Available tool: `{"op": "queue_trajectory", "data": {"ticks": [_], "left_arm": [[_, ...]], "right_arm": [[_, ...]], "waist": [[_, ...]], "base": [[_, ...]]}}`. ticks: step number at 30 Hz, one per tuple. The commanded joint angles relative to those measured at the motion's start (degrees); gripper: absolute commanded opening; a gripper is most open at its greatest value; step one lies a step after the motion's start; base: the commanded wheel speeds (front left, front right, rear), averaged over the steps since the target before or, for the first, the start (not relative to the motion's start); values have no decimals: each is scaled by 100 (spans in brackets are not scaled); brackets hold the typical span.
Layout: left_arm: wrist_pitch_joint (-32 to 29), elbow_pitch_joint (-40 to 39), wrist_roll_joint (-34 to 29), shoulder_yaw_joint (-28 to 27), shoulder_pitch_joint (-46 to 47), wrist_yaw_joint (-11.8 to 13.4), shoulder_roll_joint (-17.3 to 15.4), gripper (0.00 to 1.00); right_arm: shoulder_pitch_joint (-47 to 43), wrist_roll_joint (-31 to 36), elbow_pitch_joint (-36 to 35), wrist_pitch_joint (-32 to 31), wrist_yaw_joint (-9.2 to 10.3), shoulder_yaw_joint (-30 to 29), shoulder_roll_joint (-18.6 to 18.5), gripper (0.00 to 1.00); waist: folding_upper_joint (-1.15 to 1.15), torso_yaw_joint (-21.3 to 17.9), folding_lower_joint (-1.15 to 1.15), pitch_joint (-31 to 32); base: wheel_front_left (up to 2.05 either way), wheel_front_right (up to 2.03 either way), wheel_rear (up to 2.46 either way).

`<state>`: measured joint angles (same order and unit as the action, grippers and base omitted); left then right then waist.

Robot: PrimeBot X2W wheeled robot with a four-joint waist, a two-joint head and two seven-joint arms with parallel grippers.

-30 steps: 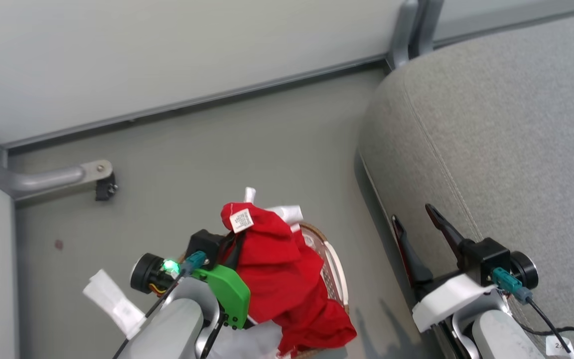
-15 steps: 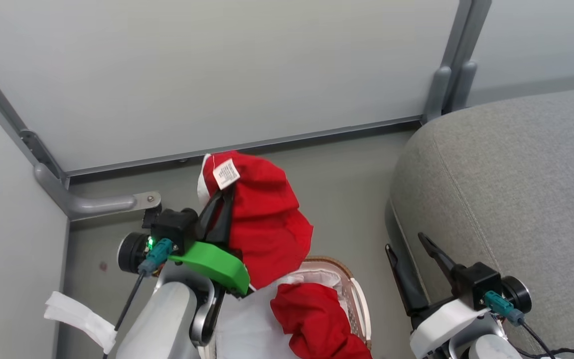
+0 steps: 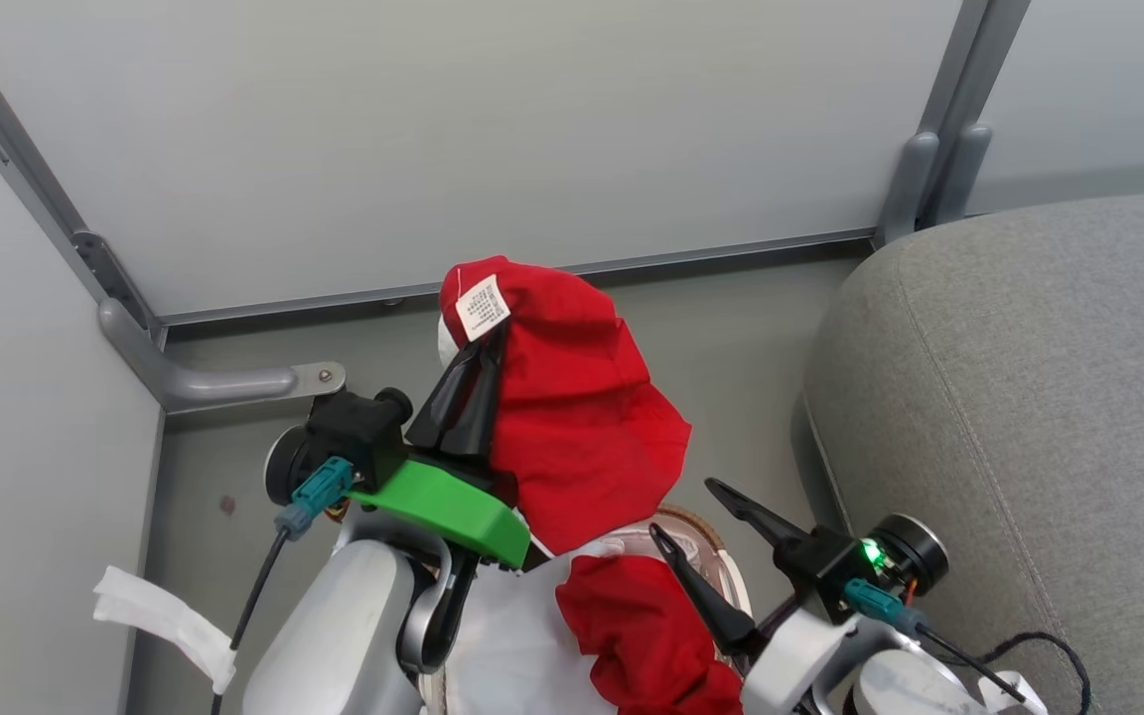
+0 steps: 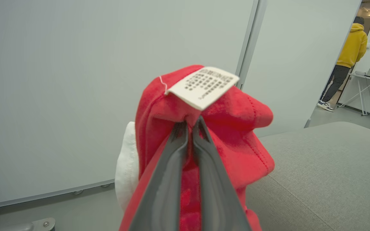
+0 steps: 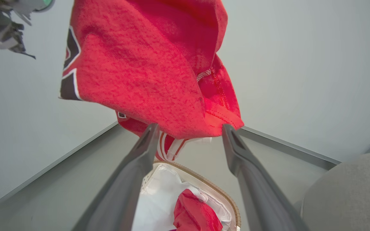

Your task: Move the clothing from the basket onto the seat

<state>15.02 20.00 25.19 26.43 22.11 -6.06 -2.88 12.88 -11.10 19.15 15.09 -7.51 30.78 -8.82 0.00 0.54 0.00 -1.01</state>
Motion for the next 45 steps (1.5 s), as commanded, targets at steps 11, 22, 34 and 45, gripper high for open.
{"op": "queue_trajectory", "data": {"ticks": [11, 22, 34, 45], "left_arm": [[23, 48, 175, 428, 340, -51, -10, 0], [23, 88, 553, 912, 569, -49, -10, 0], [24, 196, 490, 719, 523, 84, -9, 0], [29, 346, 362, 483, 394, 156, -13, 100]], "right_arm": [[1516, -389, 480, 11, 4, 1092, 56, 100], [2107, -1234, 1980, 11, 5, 1982, 381, 0], [1296, -1480, 1958, 6, 5, 897, 197, 0], [653, -1150, 1169, 5, 6, -168, 274, 0]], "waist": [[0, 222, 0, -225], [0, 450, 0, -253], [0, 412, 0, -256], [0, 112, 0, -331]], "base": [[0, 0, 0], [0, 0, 0], [0, 0, 0], [0, 0, 0]]}}
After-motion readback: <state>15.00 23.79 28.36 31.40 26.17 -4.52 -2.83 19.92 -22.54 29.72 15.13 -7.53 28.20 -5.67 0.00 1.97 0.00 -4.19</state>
